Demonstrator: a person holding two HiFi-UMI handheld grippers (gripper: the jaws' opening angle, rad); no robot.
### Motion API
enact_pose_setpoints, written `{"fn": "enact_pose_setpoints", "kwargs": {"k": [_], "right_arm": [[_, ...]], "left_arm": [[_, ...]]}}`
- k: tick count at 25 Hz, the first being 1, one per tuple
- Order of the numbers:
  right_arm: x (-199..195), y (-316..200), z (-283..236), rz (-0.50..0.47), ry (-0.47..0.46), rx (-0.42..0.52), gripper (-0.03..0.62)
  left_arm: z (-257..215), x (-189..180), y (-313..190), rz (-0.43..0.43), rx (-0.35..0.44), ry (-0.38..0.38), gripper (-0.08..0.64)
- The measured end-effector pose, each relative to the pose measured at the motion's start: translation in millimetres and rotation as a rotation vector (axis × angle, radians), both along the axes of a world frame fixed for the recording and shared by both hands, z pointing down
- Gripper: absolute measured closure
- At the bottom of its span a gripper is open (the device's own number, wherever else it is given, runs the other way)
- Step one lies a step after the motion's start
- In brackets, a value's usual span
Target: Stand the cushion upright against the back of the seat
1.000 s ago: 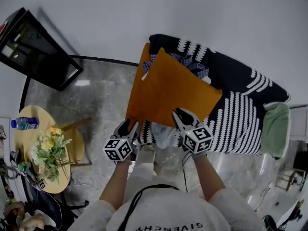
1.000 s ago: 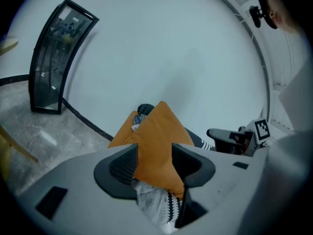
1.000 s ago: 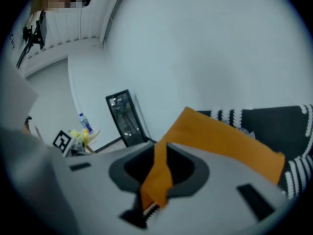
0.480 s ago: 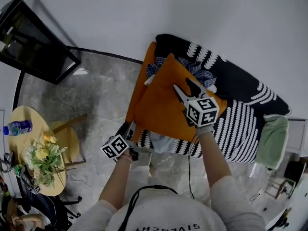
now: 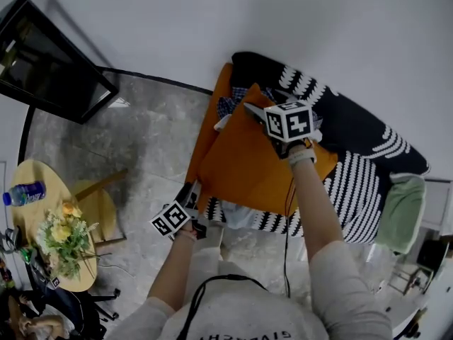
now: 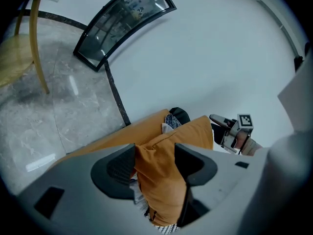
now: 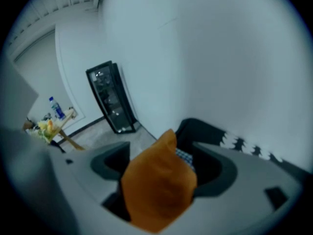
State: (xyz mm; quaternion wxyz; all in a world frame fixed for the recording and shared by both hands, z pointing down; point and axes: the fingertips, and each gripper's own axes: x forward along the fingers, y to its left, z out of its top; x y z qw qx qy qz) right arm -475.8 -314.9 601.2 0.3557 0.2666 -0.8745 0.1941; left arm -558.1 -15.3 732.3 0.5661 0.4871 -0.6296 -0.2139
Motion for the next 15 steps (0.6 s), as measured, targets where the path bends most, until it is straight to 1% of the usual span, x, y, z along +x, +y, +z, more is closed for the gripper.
{"fn": "enact_pose_setpoints", "kwargs": {"k": [3,5,7,9,12,15], "right_arm": [[-6.2,-1.2,17.1,-0.025,0.067,-0.080,0.206],[-6.0,1.5,28.5,-0.032,0.122,-0.116,0.206],[-4.6,3.2,34.5,-0.046,0.171,-0.121,0.207],[-2.9,4.0,33.8,-0.059,0.190,-0.108,0.217],[3.8,11.6,29.1,-0.083,0.188,-0.080,0.320],[14.7,22.7,20.8,-0.091,0.166,-0.050,0.376]], "left_arm": [[-1.1,2.3,-3.2,0.030,0.015,-0.004,0.307],[-3.0,4.4,-5.4,0.058,0.027,-0.014,0.307],[-3.8,4.6,-7.4,0.060,0.039,-0.004,0.307],[-3.3,3.0,-8.0,0.041,0.045,0.018,0.307],[-4.3,1.4,-4.7,0.004,0.044,0.044,0.307],[-4.8,2.5,0.8,-0.002,0.038,0.051,0.307]]}}
